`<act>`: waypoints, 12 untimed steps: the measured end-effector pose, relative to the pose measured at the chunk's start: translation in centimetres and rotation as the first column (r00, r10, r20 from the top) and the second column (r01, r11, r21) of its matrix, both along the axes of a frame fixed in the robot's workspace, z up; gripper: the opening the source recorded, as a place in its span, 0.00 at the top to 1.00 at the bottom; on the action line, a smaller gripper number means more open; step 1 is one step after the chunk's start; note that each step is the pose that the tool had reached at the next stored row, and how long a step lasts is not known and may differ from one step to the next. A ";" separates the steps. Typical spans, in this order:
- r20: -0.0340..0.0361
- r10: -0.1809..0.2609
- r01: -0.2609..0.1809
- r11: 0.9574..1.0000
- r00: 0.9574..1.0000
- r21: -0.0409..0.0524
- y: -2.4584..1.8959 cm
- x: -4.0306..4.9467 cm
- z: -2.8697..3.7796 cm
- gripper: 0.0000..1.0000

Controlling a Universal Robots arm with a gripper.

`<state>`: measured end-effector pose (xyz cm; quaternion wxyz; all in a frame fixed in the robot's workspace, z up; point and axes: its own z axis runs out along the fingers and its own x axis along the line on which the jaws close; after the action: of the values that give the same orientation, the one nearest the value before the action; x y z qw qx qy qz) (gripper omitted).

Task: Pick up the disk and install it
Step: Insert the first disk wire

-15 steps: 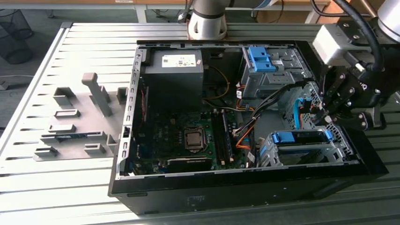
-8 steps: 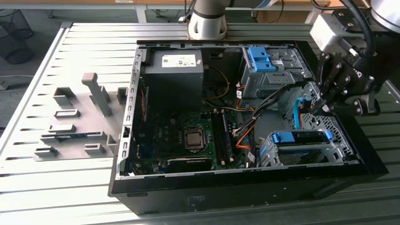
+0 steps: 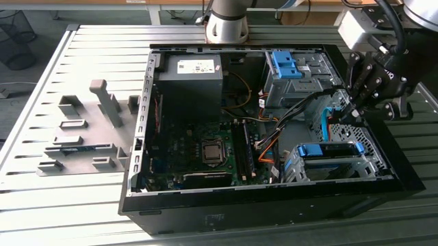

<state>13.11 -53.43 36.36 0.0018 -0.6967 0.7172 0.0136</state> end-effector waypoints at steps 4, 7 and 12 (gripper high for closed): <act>-0.005 -0.001 0.001 1.000 1.000 0.000 0.07 0.42 -0.11 0.82; -0.006 -0.001 0.001 1.000 1.000 0.000 0.07 0.43 -0.25 0.81; -0.006 -0.001 0.001 1.000 1.000 0.008 0.07 0.43 -0.55 0.75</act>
<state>13.54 -53.36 35.81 0.0025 -0.6962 0.7176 0.0186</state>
